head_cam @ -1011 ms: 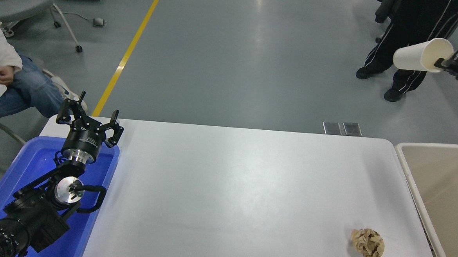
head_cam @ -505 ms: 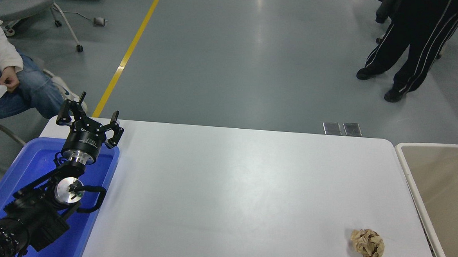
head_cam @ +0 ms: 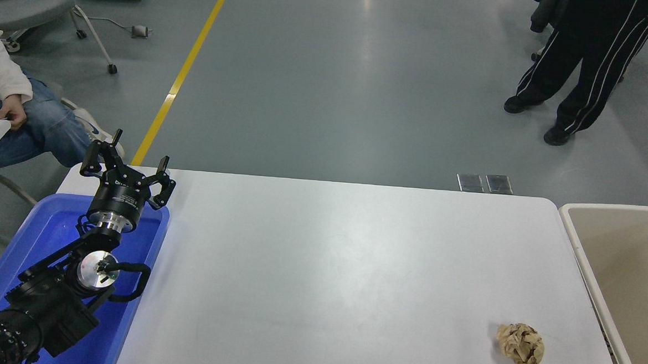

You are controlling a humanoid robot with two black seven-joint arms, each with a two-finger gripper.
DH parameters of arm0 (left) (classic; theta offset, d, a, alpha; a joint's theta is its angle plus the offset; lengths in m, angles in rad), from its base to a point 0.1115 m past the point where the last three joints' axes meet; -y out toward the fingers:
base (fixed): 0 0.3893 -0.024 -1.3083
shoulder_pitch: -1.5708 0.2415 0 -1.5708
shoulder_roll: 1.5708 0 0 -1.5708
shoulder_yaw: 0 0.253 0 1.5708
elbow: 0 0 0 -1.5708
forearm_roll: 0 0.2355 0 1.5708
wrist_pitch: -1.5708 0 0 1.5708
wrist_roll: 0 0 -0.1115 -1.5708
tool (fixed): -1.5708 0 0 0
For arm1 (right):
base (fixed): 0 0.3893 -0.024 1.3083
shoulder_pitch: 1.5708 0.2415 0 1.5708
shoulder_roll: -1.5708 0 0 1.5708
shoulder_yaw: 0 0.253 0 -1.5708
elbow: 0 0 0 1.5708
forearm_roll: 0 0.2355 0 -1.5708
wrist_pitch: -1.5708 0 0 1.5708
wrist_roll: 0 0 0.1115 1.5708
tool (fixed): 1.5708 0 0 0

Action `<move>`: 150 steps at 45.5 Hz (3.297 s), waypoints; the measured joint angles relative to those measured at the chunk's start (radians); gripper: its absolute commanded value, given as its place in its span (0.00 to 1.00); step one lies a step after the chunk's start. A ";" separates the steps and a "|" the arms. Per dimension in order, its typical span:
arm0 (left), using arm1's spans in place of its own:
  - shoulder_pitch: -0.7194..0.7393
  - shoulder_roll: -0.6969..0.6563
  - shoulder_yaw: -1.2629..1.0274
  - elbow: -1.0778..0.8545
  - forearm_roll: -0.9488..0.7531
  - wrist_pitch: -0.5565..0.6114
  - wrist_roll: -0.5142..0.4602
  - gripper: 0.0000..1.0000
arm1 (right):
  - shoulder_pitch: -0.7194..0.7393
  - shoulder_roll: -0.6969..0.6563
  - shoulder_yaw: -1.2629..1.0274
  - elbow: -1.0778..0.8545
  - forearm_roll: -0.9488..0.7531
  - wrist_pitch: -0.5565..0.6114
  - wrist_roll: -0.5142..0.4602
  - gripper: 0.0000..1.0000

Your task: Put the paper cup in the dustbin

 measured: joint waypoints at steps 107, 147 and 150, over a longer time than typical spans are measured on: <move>0.000 0.000 0.000 0.000 0.000 0.000 0.000 1.00 | 0.621 -0.180 0.746 0.677 0.218 -0.104 0.017 1.00; 0.000 0.000 0.000 0.000 0.000 0.000 0.000 1.00 | 0.174 0.108 0.932 0.814 0.210 -0.130 0.278 1.00; 0.000 0.000 0.000 0.000 0.000 0.000 0.000 1.00 | 0.160 0.115 0.934 0.814 0.209 -0.131 0.280 1.00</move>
